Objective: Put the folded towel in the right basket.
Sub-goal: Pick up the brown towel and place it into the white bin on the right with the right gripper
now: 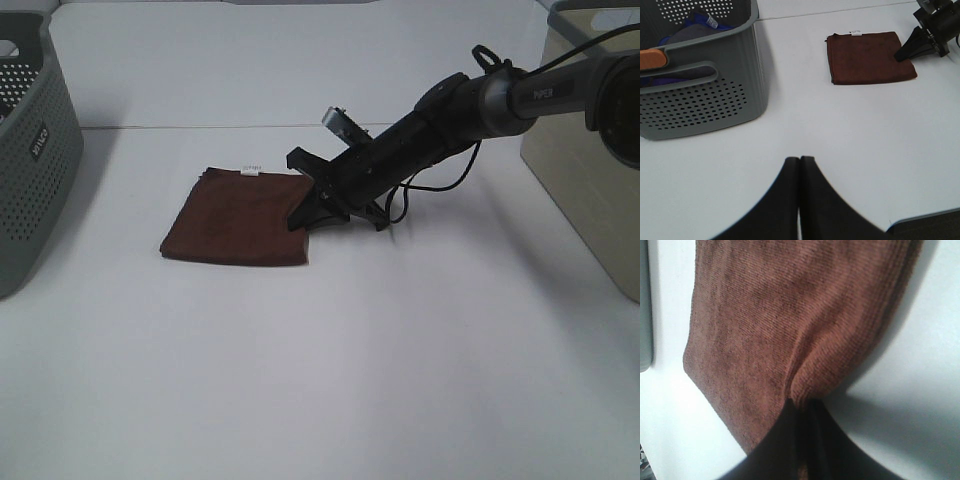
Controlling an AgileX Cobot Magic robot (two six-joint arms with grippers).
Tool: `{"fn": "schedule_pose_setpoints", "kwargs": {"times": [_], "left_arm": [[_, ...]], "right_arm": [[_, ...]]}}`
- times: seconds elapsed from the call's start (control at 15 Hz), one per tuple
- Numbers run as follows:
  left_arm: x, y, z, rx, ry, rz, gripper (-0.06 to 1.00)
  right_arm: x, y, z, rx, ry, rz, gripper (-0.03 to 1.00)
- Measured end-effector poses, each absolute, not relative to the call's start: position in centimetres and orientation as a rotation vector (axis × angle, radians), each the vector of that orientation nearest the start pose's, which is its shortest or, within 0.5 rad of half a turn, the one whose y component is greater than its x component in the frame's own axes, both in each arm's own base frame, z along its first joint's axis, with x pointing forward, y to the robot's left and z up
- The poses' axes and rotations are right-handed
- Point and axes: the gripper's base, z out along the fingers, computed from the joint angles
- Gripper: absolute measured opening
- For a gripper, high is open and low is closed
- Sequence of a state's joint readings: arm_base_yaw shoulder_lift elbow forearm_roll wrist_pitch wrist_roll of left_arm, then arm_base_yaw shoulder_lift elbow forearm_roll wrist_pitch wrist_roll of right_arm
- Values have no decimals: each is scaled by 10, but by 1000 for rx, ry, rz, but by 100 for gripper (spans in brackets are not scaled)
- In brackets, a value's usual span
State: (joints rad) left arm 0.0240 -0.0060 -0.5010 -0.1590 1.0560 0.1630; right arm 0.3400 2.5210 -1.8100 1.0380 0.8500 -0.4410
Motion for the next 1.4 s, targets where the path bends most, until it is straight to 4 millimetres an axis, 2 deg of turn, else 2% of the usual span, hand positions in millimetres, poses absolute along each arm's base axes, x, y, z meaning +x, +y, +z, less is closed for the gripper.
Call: {"fn": "schedule_pose_setpoints", "kwargs": {"times": [0.27,0.6,0.87,1.07,1.4], "left_arm": [[-6,-13,279,148,2018,-72,0],[-6,-13,279,148,2018,-72,0],[-6,-13,279,148,2018,-72,0],[-6,-13,279,148,2018,-72,0],[-6,-13,279,148,2018,-72,0]], "right_arm": [[448,222,70,-158,2781,1178,2],[449,229,101,-257,2744,1306,2],[455,240,136,-320,2640,1501,2],[460,244,158,-353,2595,1549,2],[460,245,168,-365,2592,1572,2]]}}
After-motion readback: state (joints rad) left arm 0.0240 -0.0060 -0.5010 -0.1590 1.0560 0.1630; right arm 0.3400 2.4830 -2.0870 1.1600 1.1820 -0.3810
